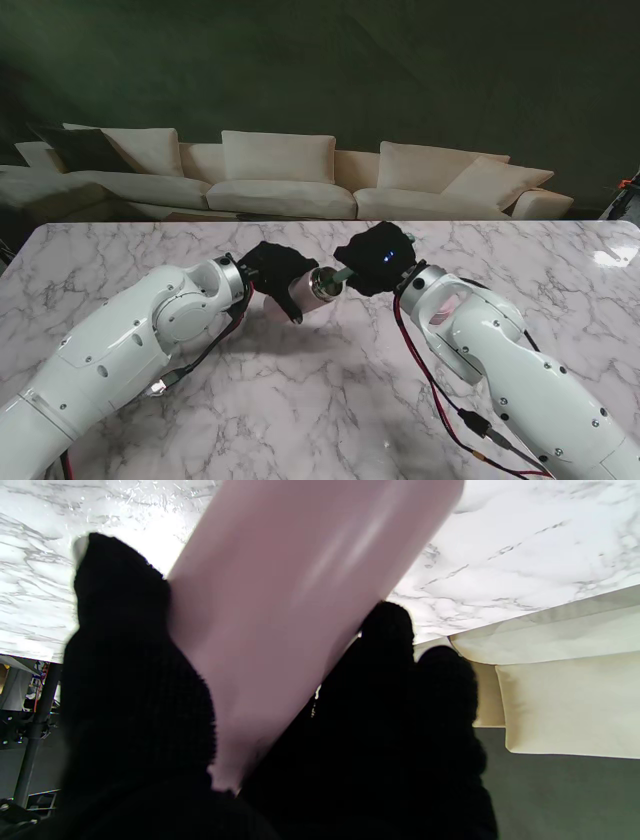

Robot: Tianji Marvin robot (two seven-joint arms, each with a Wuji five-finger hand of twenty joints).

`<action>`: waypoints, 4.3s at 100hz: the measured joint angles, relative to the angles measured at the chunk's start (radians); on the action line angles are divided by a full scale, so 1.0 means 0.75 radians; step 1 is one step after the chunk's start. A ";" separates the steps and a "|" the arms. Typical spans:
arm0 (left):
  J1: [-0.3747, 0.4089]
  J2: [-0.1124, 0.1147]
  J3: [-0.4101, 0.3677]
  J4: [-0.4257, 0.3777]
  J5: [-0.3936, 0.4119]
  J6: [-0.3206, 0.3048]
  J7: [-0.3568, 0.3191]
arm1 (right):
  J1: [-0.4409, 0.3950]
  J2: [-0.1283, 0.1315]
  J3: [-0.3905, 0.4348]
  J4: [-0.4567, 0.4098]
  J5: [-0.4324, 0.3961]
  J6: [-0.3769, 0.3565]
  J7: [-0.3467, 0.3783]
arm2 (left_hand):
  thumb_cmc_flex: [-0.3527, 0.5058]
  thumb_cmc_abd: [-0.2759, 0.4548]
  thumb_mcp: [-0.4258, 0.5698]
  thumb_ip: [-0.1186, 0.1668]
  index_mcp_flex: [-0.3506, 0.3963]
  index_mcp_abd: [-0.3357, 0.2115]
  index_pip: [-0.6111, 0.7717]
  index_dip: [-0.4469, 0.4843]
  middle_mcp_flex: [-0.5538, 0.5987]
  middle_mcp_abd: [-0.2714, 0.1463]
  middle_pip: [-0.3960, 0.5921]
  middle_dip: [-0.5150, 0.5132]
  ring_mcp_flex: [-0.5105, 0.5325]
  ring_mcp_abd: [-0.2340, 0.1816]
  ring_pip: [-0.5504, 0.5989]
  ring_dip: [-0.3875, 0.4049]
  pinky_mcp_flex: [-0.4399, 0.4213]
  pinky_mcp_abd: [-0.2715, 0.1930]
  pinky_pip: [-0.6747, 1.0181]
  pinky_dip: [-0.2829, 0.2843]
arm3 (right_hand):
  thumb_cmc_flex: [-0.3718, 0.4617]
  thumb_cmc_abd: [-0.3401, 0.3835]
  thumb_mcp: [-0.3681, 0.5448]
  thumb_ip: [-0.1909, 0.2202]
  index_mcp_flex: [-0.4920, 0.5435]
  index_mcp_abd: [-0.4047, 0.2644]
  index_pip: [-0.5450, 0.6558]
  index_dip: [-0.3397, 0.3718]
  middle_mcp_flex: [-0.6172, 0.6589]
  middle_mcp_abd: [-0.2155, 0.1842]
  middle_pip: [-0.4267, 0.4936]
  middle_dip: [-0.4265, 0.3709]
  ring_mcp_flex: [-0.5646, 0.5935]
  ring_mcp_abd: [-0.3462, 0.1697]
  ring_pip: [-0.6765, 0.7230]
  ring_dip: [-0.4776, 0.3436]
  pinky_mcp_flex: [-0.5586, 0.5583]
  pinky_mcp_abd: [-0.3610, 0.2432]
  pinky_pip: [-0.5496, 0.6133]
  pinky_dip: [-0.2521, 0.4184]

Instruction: Clean the thermos with cup brush

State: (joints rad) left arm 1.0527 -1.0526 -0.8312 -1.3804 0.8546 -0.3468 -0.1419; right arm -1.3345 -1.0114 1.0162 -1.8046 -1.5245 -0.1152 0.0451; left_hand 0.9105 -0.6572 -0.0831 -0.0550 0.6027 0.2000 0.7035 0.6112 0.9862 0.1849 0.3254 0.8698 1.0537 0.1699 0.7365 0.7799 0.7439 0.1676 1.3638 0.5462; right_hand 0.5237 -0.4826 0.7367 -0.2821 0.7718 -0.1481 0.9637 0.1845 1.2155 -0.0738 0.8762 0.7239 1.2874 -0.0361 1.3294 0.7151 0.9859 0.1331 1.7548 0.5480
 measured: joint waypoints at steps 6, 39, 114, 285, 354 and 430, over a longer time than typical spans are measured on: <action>0.002 0.000 -0.002 -0.001 0.002 -0.001 -0.001 | -0.002 -0.003 0.006 -0.001 0.000 -0.005 0.002 | 0.000 0.000 0.000 0.000 0.000 0.000 0.000 0.000 0.000 0.000 0.000 0.000 0.000 0.000 0.000 0.000 0.000 0.000 0.000 0.000 | 0.000 0.000 0.000 0.000 0.000 0.000 0.000 0.000 0.000 0.000 0.000 0.000 0.000 0.000 0.000 0.000 0.000 0.000 0.000 0.000; -0.003 0.000 0.001 0.001 0.003 0.004 0.003 | -0.137 -0.015 0.156 -0.140 -0.047 -0.008 0.003 | 0.000 0.000 0.000 0.000 0.000 0.000 0.000 0.000 0.000 0.000 0.000 0.000 0.000 -0.002 0.001 0.000 0.000 -0.001 0.000 0.000 | 0.000 -0.004 -0.009 -0.001 0.001 -0.001 0.000 0.000 0.000 0.002 0.015 0.005 0.000 0.000 0.000 0.000 0.003 0.000 0.001 0.000; 0.007 0.003 -0.006 -0.001 0.007 0.001 -0.009 | -0.024 -0.017 0.035 -0.016 0.048 -0.001 0.023 | 0.000 0.000 0.000 0.000 0.000 0.000 0.000 0.001 0.000 0.000 0.000 0.000 0.001 -0.005 0.010 0.010 0.000 -0.004 0.000 0.000 | 0.000 -0.001 0.003 -0.001 0.012 0.012 0.001 0.000 0.050 0.020 0.065 0.047 0.001 -0.005 0.072 0.030 0.108 0.002 0.023 -0.016; 0.073 0.006 -0.090 -0.034 0.037 0.001 0.034 | -0.725 -0.071 0.740 -0.418 0.165 0.228 -0.225 | 0.000 0.004 0.000 0.000 -0.002 0.000 -0.001 0.003 0.000 0.000 0.000 0.001 0.002 -0.019 0.013 0.011 0.000 -0.016 0.000 0.000 | 0.085 0.040 0.147 0.002 0.091 -0.010 0.035 0.007 0.097 -0.012 0.107 0.040 0.015 -0.074 0.228 0.065 0.132 0.009 0.035 -0.067; 0.076 -0.015 -0.073 -0.031 -0.007 0.042 0.089 | -0.702 -0.071 0.473 -0.042 0.396 0.618 -0.067 | 0.000 0.004 0.000 0.000 -0.002 0.000 -0.002 0.003 0.000 0.000 0.000 0.001 0.002 -0.019 0.013 0.011 0.000 -0.016 0.000 0.000 | 0.151 0.068 0.088 0.017 0.078 0.026 0.035 0.004 0.080 0.057 0.046 -0.036 0.015 -0.005 0.120 0.052 0.082 0.072 0.033 -0.067; 0.070 -0.015 -0.084 -0.024 0.009 0.029 0.090 | -0.667 -0.055 0.332 0.046 0.358 0.719 0.139 | 0.000 0.004 0.000 0.000 -0.002 0.000 -0.002 0.003 0.000 0.000 0.000 0.001 0.002 -0.019 0.013 0.010 0.000 -0.016 0.000 0.000 | -0.263 0.154 -0.015 0.167 -0.040 -0.033 -0.296 0.174 -0.268 0.121 -0.189 -0.279 -0.199 0.082 -0.554 -0.124 -0.298 0.156 -0.291 -0.085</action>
State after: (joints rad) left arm 1.1052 -1.0637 -0.8944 -1.3982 0.8617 -0.3248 -0.0746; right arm -1.8347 -1.0525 1.2655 -1.7703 -1.2559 0.4241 0.1492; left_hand 0.9105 -0.6543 -0.0830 -0.0551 0.6015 0.2000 0.7023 0.6135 0.9862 0.1850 0.3254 0.8703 1.0554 0.1556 0.7461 0.7874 0.7441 0.1557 1.3641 0.5462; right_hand 0.3267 -0.3670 0.7256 -0.1568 0.7415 -0.1730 0.7416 0.3148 1.0148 0.0170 0.7348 0.5146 1.1384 0.0257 0.9138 0.6218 0.7620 0.2497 1.5366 0.4844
